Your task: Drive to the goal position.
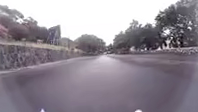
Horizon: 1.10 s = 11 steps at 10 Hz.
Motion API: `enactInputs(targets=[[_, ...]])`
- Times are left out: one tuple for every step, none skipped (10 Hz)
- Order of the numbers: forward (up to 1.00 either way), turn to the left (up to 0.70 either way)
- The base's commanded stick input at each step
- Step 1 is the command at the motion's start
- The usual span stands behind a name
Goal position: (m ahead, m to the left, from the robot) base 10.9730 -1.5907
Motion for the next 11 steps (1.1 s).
enactInputs(targets=[[0.7, 0.0], [0.7, 0.0], [0.7, 0.0], [0.7, 0.0], [0.7, 0.0], [0.7, 0.0], [0.7, 0.0], [0.7, 0.0], [0.7, 0.0], [0.7, 0.0], [0.7, 0.0]])
